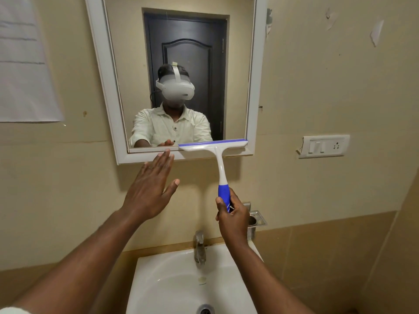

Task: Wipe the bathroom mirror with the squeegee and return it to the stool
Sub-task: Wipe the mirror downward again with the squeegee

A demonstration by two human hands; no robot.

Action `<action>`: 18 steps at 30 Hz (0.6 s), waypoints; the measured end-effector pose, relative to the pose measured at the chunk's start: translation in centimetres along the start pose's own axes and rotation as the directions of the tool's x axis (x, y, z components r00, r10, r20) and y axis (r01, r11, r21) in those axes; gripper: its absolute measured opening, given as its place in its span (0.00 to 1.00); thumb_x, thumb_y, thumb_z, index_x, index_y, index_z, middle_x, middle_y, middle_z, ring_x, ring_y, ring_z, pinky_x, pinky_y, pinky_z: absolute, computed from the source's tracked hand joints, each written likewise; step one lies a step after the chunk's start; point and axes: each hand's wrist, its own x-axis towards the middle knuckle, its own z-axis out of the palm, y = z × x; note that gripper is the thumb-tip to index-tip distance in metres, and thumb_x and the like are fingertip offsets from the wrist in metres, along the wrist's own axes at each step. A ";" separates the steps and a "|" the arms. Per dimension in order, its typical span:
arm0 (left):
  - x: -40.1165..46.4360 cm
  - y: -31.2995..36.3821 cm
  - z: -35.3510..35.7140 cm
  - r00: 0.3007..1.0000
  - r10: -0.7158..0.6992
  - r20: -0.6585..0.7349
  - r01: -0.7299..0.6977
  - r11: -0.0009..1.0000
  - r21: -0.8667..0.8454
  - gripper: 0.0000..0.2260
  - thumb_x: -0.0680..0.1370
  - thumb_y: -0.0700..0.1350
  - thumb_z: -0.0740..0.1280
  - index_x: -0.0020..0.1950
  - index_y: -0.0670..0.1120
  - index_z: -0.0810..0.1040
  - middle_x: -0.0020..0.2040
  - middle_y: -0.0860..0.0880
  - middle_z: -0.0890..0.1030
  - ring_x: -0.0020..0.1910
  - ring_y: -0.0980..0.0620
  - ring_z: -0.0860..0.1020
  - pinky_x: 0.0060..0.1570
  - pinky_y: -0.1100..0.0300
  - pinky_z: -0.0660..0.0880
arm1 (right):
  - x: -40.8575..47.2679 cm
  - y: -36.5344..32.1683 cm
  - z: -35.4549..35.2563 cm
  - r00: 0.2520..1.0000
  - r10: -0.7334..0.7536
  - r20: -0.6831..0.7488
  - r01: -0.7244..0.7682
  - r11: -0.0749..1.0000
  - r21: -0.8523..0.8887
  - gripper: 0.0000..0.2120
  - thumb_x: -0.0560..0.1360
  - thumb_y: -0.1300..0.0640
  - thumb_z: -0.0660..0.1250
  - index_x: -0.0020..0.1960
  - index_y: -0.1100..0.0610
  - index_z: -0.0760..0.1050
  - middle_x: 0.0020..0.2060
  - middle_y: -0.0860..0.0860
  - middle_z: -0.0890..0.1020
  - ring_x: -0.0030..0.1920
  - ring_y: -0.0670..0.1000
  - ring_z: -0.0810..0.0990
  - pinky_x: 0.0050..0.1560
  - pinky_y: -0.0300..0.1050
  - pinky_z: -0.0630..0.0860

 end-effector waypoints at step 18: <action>6.0 -1.7 -7.7 0.952 0.081 -0.296 -0.078 0.997 0.023 0.28 0.78 0.61 0.43 0.75 0.57 0.39 0.77 0.59 0.41 0.76 0.61 0.40 0.73 0.57 0.42 | 4.4 -8.7 4.1 0.961 -0.274 -0.028 0.275 0.960 0.043 0.17 0.75 0.55 0.68 0.63 0.54 0.74 0.42 0.47 0.80 0.40 0.47 0.79 0.45 0.46 0.81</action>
